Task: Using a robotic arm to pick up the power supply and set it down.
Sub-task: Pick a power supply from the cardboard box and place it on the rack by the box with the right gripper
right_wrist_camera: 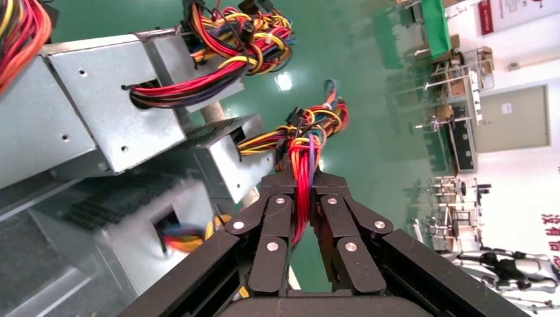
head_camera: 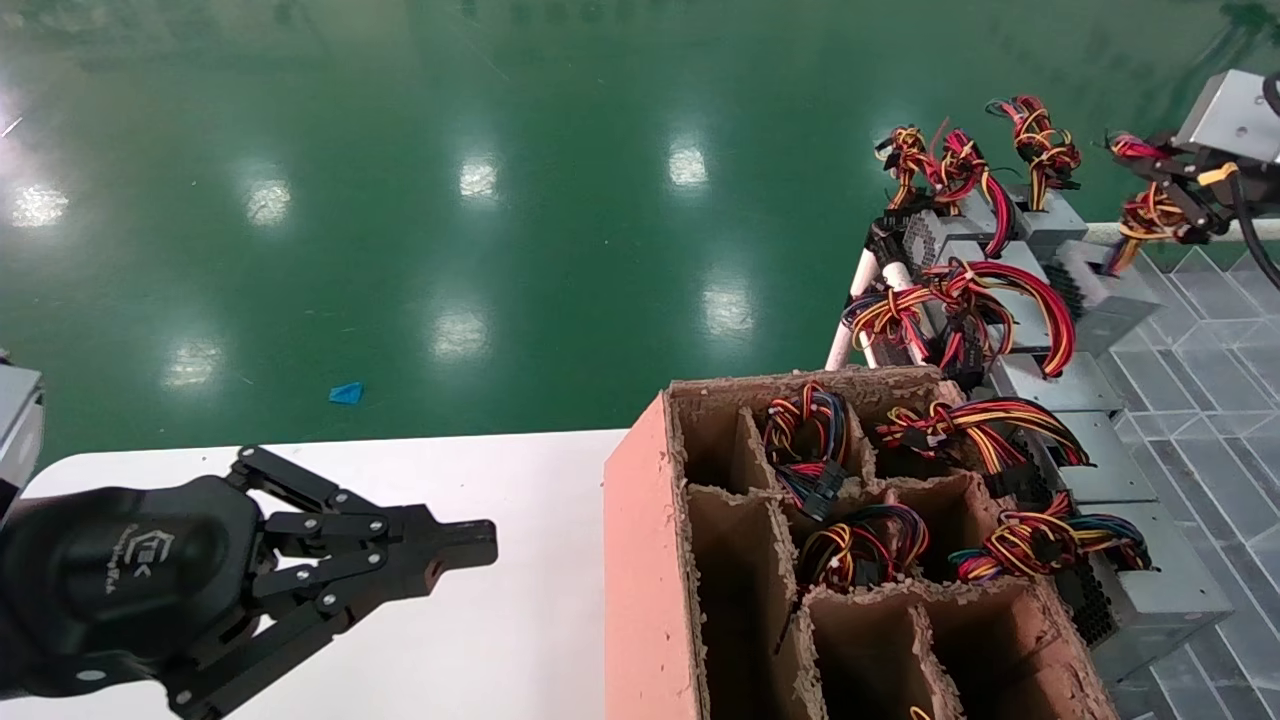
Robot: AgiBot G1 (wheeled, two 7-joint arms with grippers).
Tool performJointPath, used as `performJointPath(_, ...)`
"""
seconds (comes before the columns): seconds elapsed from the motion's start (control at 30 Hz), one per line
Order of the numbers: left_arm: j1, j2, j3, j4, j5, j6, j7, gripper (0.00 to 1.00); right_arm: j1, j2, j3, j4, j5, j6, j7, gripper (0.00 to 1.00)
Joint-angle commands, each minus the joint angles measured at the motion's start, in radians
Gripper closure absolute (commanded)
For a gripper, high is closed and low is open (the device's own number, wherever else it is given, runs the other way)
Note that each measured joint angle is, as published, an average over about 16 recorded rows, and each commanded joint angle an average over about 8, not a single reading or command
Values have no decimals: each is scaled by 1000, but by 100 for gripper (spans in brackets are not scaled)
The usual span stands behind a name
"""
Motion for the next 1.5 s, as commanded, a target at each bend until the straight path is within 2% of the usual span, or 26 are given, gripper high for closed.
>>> performJointPath(0.03,0,0,0,0,0,0,0,100,1,7,3,3,5,3,-2,100)
performJointPath(0.5,0,0,0,0,0,0,0,100,-58,-28,32,-1,46,-20,-2,100)
performJointPath(0.53,0,0,0,0,0,0,0,100,-62,-28,34,-3,48,-21,0,94)
performJointPath(0.77,0,0,0,0,0,0,0,100,-71,-26,55,-2,80,-44,22,7)
performJointPath(0.8,0,0,0,0,0,0,0,100,-70,-25,59,0,84,-48,25,0)
performJointPath(1.33,0,0,0,0,0,0,0,100,-67,-39,71,1,103,-27,60,0)
performJointPath(1.5,0,0,0,0,0,0,0,100,-50,-32,81,12,117,-43,58,0)
